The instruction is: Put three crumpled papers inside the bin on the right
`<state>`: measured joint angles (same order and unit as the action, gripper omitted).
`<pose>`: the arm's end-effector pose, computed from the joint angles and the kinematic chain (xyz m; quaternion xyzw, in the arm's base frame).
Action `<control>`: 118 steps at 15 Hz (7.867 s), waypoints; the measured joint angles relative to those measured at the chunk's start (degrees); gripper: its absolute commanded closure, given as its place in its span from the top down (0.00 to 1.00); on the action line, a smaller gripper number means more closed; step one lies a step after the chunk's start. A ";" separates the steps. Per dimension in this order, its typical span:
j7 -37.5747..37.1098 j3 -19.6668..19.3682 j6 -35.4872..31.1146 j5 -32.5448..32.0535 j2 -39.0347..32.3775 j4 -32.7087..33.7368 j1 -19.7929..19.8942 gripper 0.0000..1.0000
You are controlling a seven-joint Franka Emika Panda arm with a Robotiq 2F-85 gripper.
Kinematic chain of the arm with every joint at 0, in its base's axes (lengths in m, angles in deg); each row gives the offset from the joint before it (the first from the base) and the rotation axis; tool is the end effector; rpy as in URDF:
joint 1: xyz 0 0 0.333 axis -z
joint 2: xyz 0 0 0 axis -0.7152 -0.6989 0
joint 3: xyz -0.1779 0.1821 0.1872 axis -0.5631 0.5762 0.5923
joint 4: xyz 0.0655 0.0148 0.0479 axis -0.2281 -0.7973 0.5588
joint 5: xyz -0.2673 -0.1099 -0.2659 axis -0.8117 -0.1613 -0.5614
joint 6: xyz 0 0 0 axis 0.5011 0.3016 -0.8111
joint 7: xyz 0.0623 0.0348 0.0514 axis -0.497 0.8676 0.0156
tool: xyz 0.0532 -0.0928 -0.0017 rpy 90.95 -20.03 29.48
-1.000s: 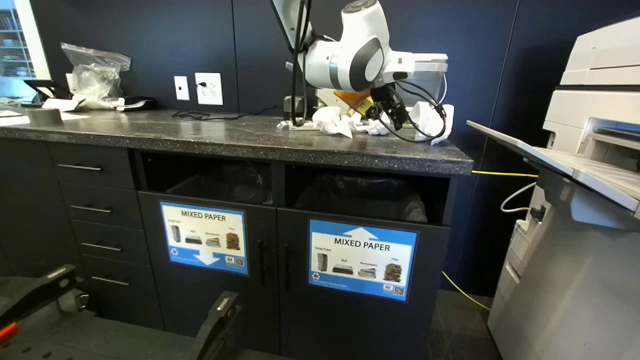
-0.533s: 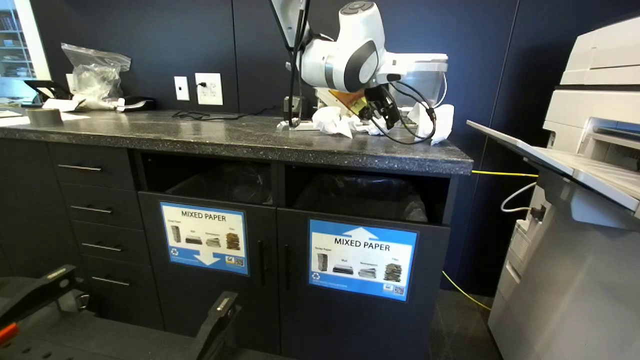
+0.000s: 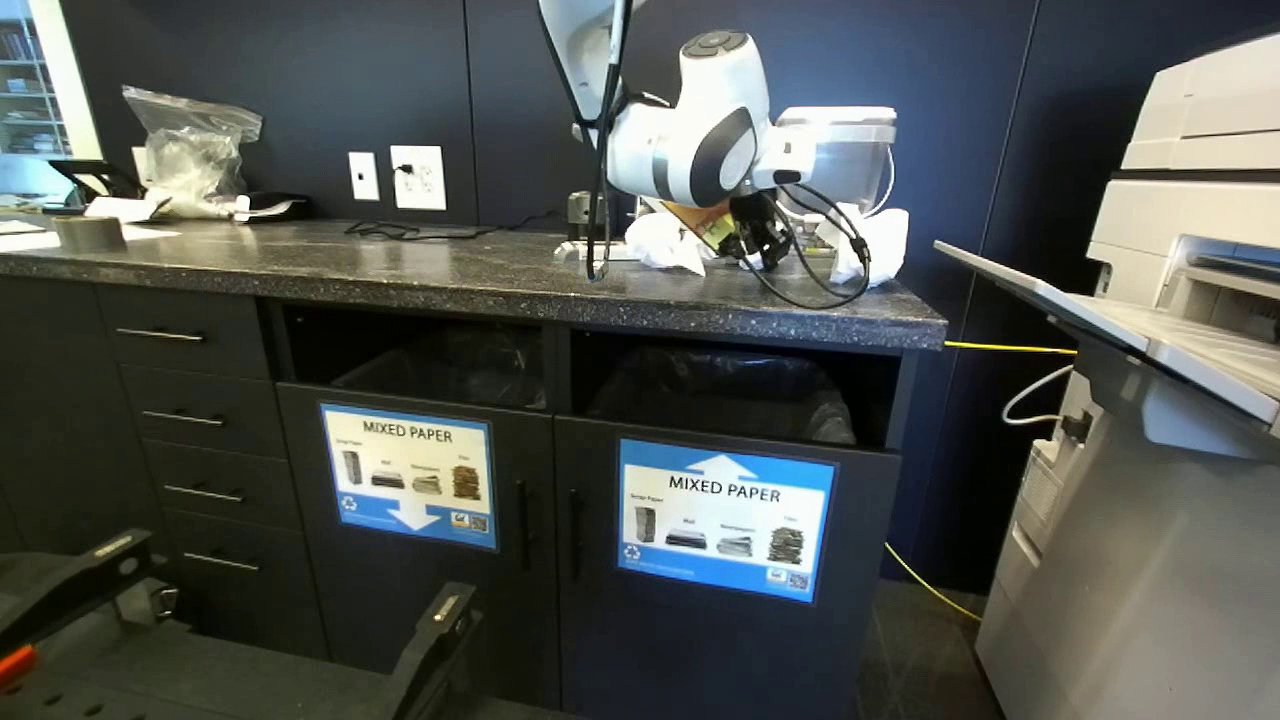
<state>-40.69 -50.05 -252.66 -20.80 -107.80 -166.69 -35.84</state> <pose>0.7506 -0.2100 0.2403 -0.8323 0.3997 -0.3801 0.0550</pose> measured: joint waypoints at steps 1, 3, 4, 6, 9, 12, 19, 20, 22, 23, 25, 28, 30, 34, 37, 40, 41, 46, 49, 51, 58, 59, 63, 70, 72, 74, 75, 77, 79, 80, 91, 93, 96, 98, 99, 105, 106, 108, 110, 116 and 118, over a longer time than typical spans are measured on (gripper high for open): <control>0.00 -0.12 0.01 0.00 -0.15 0.36 -0.13 0.14; 0.00 -0.16 0.04 0.00 -0.31 0.78 -0.05 0.11; 0.00 -0.29 0.05 0.00 -0.40 0.90 -0.10 0.13; 0.03 -0.57 -0.04 0.00 -0.53 1.00 -0.18 0.13; 0.34 -1.33 0.06 0.00 -0.60 1.07 -0.49 0.15; 1.70 -5.00 1.02 -1.88 -0.57 0.61 -3.06 0.13; 9.44 -6.57 12.86 -9.17 3.57 -0.69 -6.35 0.13; 10.30 -6.53 14.65 -10.52 4.64 -1.56 -6.96 0.13; 11.34 -6.87 17.73 -13.45 7.24 -4.20 -8.39 0.13; 11.73 -7.22 19.58 -15.19 8.76 -5.81 -9.35 0.13; 11.78 -8.54 22.75 -19.03 12.00 -9.68 -11.79 0.13; 11.66 -10.02 29.21 -26.09 17.13 -15.34 -15.02 0.14; 11.59 -10.45 33.34 -31.49 20.57 -19.27 -16.67 0.13; 11.10 -10.26 36.73 -40.92 27.11 -28.51 -18.85 0.14; 9.95 -10.09 35.48 -45.05 31.68 -35.32 -18.92 0.13; 7.39 -9.98 31.87 -48.07 35.53 -41.78 -18.50 0.13; 5.95 -9.97 29.72 -48.98 36.65 -44.04 -18.26 0.13; -2.80 -10.90 13.07 -56.16 40.89 -55.11 -16.27 0.14; -8.13 -13.56 3.53 -61.83 41.12 -59.57 -16.28 0.14; -12.20 -16.16 -2.18 -66.36 40.68 -61.08 -16.74 0.14; -13.97 -21.42 -15.96 -69.71 33.95 -61.50 -17.28 0.14; -13.73 -20.78 -16.37 -70.26 32.54 -61.58 -16.98 0.15; -12.75 -21.19 -18.85 -69.83 28.11 -60.90 -17.85 0.14; -9.91 -29.90 -30.98 -52.48 19.41 -58.31 -24.82 0.14; -9.64 -29.76 -33.80 -47.94 15.35 -57.99 -25.89 0.15; -9.63 -28.83 -36.04 -44.56 11.12 -57.22 -26.17 0.14; -9.57 -28.41 -37.26 -42.30 9.08 -56.80 -26.50 0.15; -7.33 -25.84 -38.70 -35.85 5.97 -55.55 -25.45 0.14; -5.47 -23.81 -40.18 -31.10 3.78 -53.93 -24.56 0.14; -3.35 -21.79 -40.57 -27.27 3.23 -53.06 -23.03 0.14; 14.00 -0.88 -44.61 -12.82 1.88 -44.38 -4.82 0.14; 14.06 0.81 -44.63 -12.97 0.44 -42.68 -3.23 0.14; 14.06 2.46 -44.64 -13.15 -1.96 -40.08 -1.65 0.40; 14.23 3.00 -44.61 -13.22 -3.31 -38.41 -1.01 0.47; 14.26 3.01 -44.49 -13.22 -3.84 -37.61 -0.89 0.56; 16.67 3.01 -44.42 -12.96 -5.73 -34.96 -1.51 0.99; 17.13 3.01 -44.13 -13.00 -5.75 -34.84 -1.53 1.00; 19.22 2.90 -42.51 -13.11 -5.68 -34.81 -1.87 1.00; 21.44 2.50 -40.99 -13.45 -5.06 -35.04 -2.34 1.00; 27.27 -1.12 -41.43 -12.80 2.40 -41.85 -6.30 1.00; 29.86 -2.48 -39.84 -12.87 6.64 -46.25 -8.49 1.00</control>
<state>-10.83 -52.53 -292.50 -33.67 -101.16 -212.94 -44.33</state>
